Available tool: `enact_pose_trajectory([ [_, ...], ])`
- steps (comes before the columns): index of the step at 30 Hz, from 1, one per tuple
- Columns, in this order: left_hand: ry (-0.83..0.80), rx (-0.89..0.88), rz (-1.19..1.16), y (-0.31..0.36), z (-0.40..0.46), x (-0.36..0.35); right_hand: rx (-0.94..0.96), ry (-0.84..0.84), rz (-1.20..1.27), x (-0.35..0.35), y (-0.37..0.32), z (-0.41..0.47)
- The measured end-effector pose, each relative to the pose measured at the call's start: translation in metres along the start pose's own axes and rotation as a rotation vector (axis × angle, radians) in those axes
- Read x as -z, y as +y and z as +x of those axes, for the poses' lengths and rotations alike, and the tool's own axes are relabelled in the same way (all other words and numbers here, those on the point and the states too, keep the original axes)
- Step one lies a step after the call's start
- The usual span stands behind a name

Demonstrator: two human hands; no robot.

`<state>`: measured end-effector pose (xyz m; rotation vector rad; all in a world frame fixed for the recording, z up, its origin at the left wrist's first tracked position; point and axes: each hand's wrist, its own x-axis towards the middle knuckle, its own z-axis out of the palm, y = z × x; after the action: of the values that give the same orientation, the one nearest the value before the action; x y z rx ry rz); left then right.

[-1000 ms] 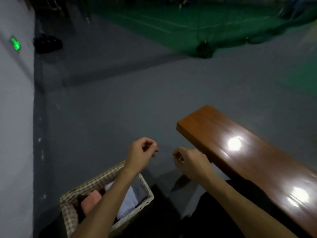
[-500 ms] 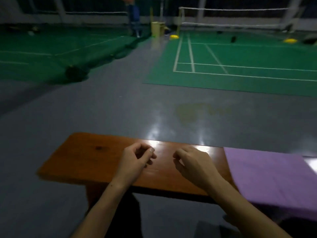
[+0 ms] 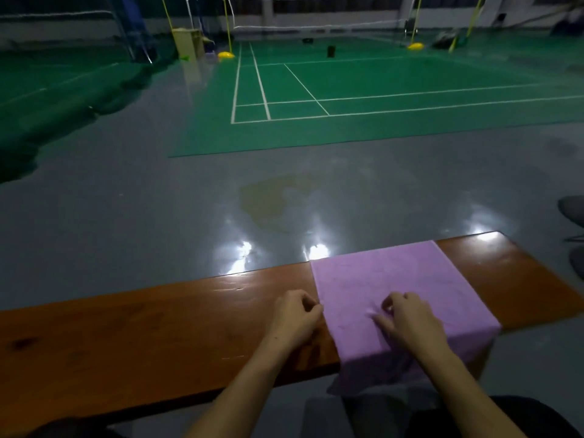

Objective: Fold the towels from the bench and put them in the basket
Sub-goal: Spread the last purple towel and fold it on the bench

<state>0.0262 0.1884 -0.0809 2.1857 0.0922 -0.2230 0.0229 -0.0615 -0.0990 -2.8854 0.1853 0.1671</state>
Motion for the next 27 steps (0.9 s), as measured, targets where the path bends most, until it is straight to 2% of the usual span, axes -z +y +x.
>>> enact_pose_trajectory([
  [4,0.132,0.075,0.212,0.002,0.023,-0.035,0.013,0.026,0.048,-0.005,-0.004,0.008],
  [9,0.078,0.112,0.266,0.006,0.033,-0.051,0.04,0.034,0.06,-0.009,-0.007,0.012],
  [12,0.064,0.092,0.132,-0.005,0.032,-0.044,0.067,0.055,0.082,-0.011,-0.011,0.012],
  [16,0.051,0.184,-0.399,-0.024,0.022,-0.024,0.156,0.102,0.024,-0.018,-0.024,0.011],
  [18,0.077,0.234,-0.551,-0.034,0.014,-0.012,0.201,0.084,0.048,-0.023,-0.037,0.007],
  [21,0.183,0.234,-0.615,-0.049,-0.002,0.011,0.286,0.044,0.144,-0.034,-0.06,0.002],
  [23,0.191,0.16,-0.634,-0.059,-0.012,0.029,0.355,0.026,0.211,-0.037,-0.077,-0.003],
  [27,0.243,0.03,-0.518,-0.088,-0.026,0.067,0.498,-0.022,0.177,-0.045,-0.104,-0.015],
])
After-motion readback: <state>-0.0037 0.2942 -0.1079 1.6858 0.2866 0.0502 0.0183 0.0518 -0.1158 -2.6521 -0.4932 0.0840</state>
